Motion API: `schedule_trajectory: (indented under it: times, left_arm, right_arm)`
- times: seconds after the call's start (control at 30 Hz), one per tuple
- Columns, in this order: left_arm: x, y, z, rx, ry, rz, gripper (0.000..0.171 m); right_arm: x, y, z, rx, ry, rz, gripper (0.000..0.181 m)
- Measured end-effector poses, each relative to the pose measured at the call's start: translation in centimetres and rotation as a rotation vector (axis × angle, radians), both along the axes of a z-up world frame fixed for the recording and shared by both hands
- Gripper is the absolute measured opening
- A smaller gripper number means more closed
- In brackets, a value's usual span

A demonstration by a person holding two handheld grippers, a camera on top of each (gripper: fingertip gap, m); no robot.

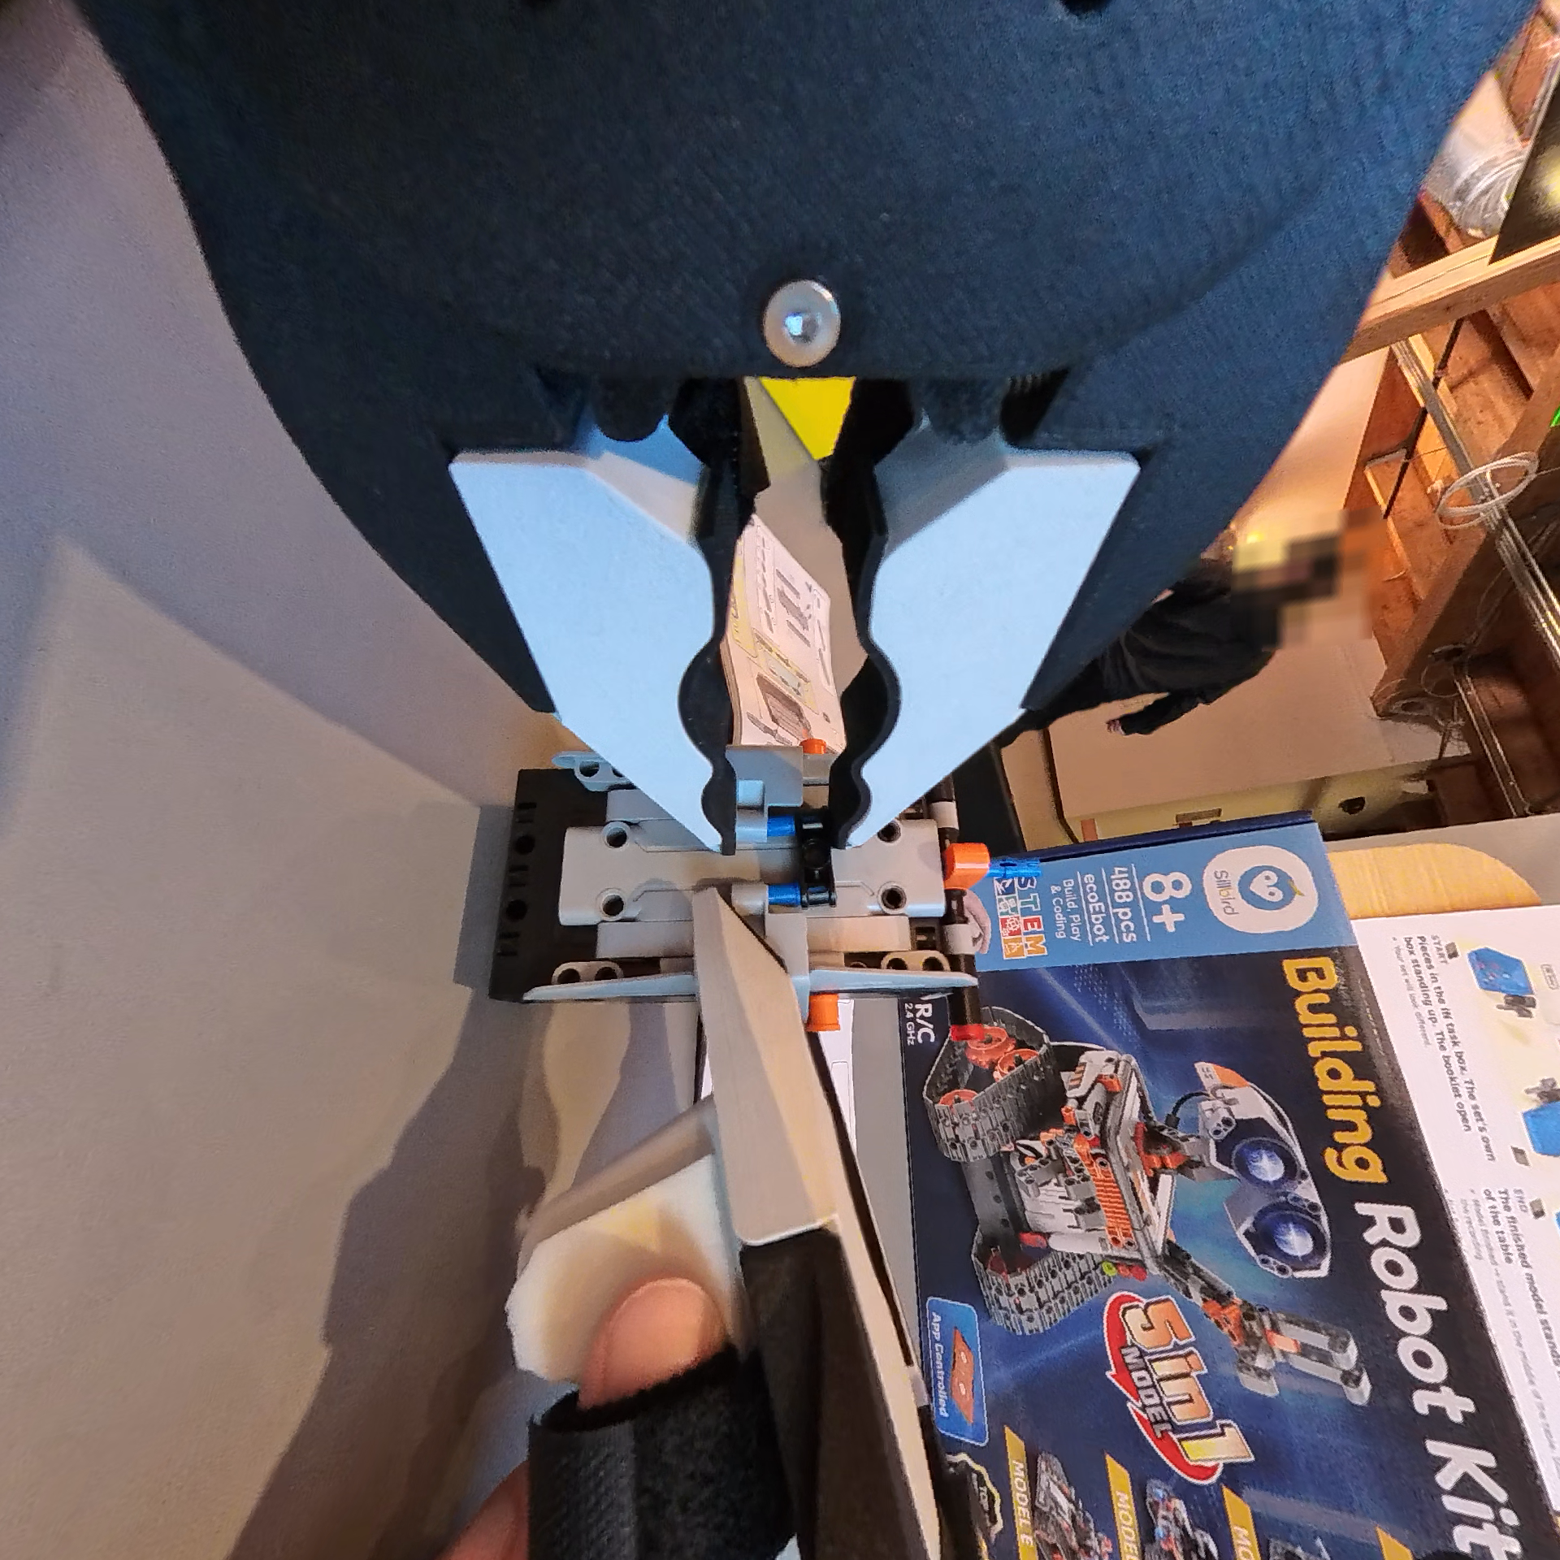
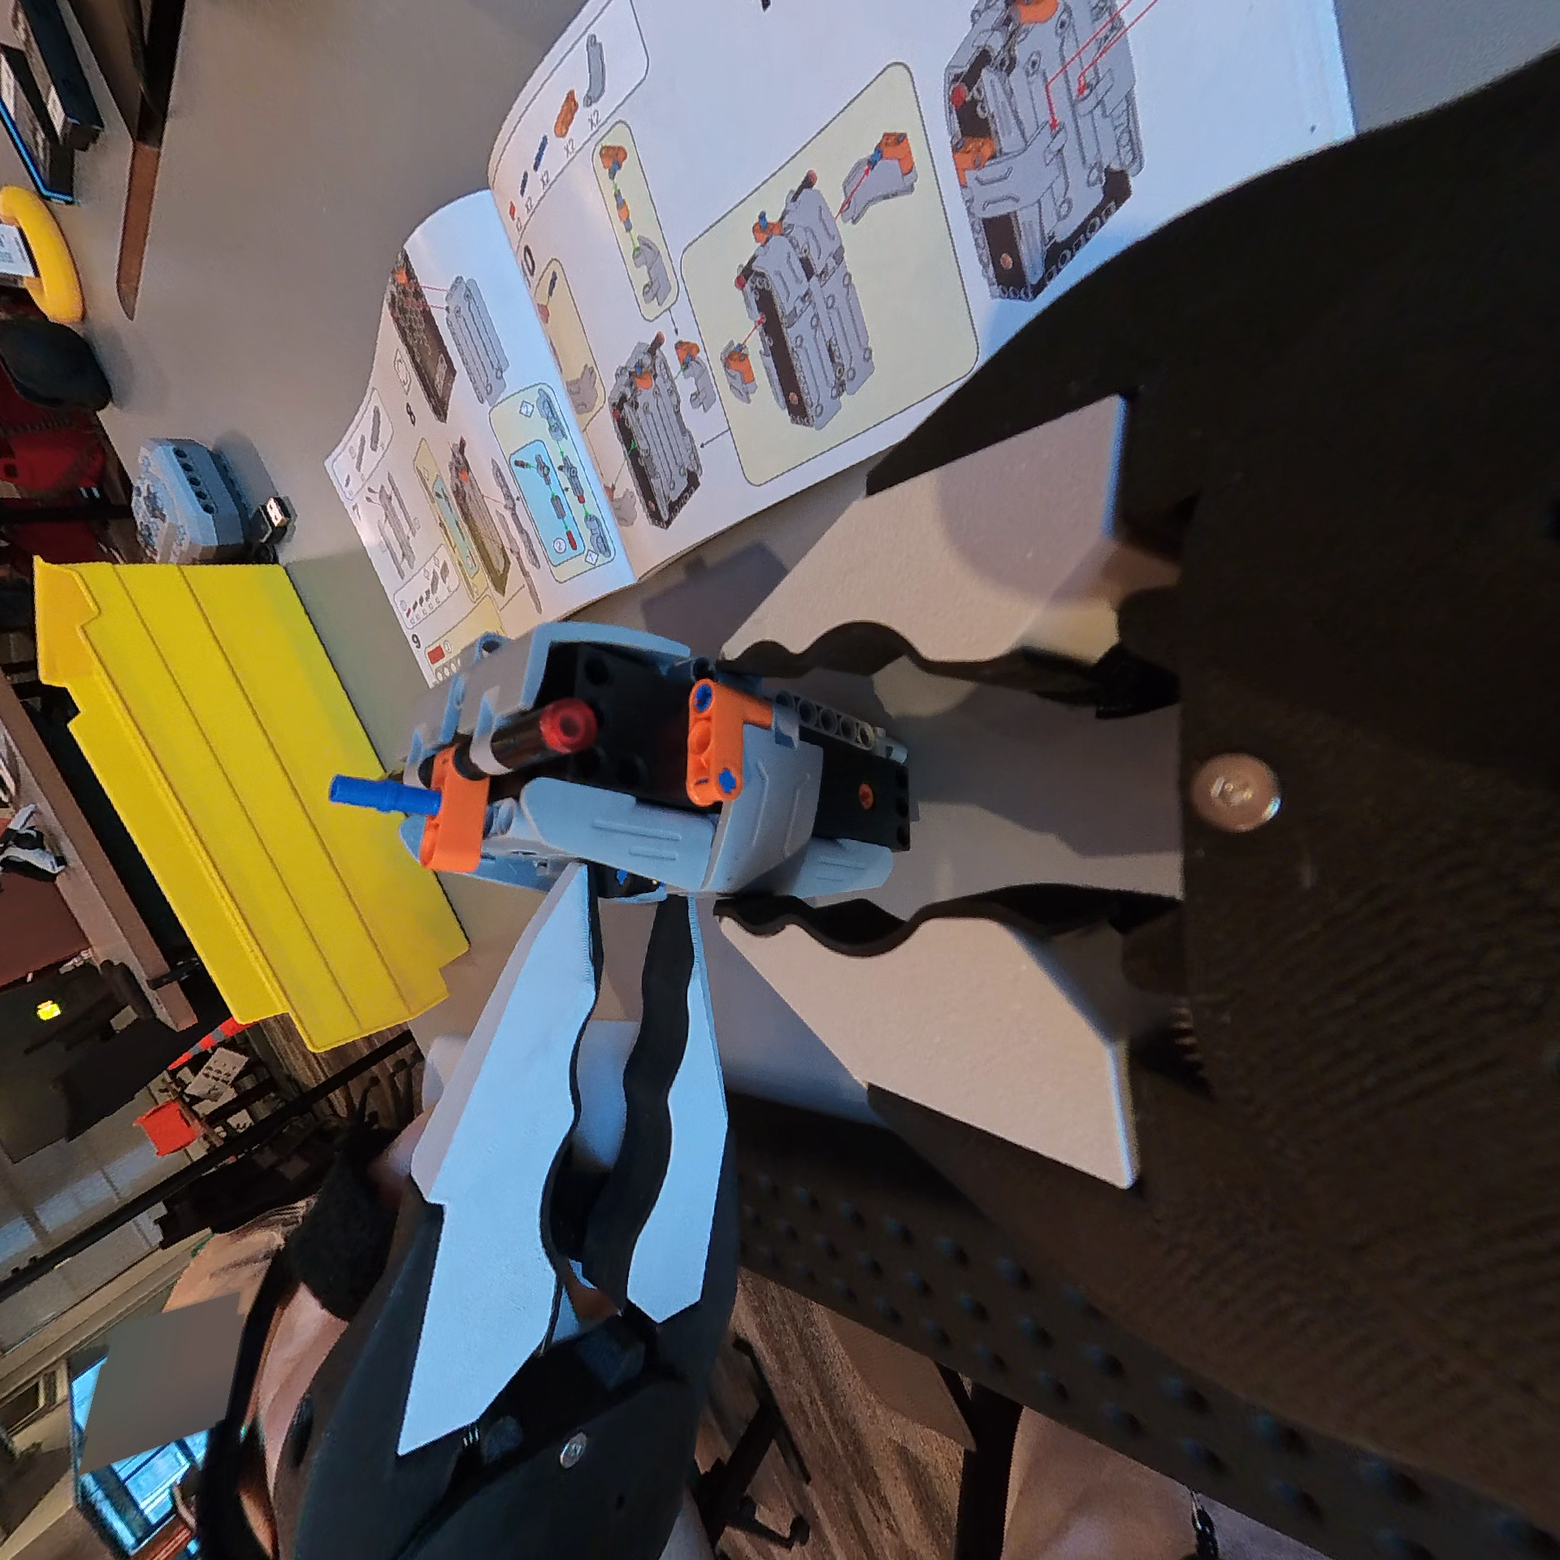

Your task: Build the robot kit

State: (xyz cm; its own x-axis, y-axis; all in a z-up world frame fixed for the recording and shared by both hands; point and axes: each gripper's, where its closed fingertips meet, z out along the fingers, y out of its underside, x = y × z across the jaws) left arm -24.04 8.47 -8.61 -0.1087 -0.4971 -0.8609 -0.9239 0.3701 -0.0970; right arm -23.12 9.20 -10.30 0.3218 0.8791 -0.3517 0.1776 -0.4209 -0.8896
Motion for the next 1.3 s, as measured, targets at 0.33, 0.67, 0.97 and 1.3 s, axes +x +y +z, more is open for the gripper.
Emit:
schedule_trajectory:
  times: [0.33, 0.67, 0.97, 1.3]
  left_arm:
    - [0.1, -0.2, -0.1, 0.005, 0.002, -0.036, 0.023]
    - [0.9, -1.1, 0.2, -0.045, -0.055, -0.085, 0.037]
    - [1.4, -1.0, 0.3, -0.075, -0.061, -0.105, 0.031]
    - [-1.1, -1.2, 3.5, -0.199, -0.391, -0.017, 0.030]
  right_arm:
    - [0.0, 0.0, 0.0, 0.011, -0.009, -0.001, 0.051]
    - [0.0, 0.2, 0.0, -0.013, 0.006, -0.008, 0.051]
    - [0.1, 0.4, -0.1, -0.020, 0.012, -0.011, 0.051]
    - [0.1, 0.2, 0.0, -0.006, 0.002, -0.006, 0.051]
